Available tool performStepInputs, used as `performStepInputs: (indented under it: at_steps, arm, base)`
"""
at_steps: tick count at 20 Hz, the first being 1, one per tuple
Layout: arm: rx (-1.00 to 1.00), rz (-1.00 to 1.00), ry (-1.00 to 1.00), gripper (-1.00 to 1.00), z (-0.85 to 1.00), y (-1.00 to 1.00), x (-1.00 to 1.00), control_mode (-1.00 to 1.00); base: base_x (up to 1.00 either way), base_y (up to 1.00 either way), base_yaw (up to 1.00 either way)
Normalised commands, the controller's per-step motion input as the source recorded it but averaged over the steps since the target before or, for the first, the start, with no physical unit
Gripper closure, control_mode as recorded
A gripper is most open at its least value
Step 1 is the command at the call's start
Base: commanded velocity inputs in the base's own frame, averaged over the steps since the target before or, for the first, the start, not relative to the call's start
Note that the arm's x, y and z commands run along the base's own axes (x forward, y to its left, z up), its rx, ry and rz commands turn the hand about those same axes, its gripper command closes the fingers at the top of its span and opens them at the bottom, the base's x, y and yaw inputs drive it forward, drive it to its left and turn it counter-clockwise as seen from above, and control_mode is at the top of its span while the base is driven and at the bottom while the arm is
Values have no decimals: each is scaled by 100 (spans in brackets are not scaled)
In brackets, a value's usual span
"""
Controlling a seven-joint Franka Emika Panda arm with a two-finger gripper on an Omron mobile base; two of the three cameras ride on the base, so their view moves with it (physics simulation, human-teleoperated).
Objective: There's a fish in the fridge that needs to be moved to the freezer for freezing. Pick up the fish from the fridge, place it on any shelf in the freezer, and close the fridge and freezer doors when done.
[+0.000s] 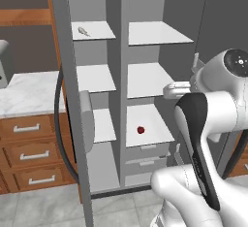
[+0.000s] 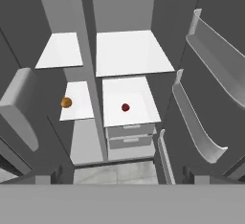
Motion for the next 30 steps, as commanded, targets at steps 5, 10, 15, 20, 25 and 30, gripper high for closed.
performStepInputs:
  at_steps: [5, 10, 15, 20, 25, 30]
  arm:
    - [0, 0, 0, -100, 0, 0, 0, 100]
    - [0, 0, 0, -100, 0, -14, -26, -100]
    - [0, 0, -2, -100, 0, -74, -29, -100]
    - [6, 0, -7, -100, 0, -100, -4, -100]
    - [8, 0, -16, -100, 0, -100, 0, -100]
    - [5, 1, -24, -100, -17, -82, -1, -100]
  base:
    - [-25, 0, 0]
    - [-15, 0, 0]
    - [0, 0, 0]
    - [0, 0, 0]
    - [0, 0, 0]
    - [0, 0, 0]
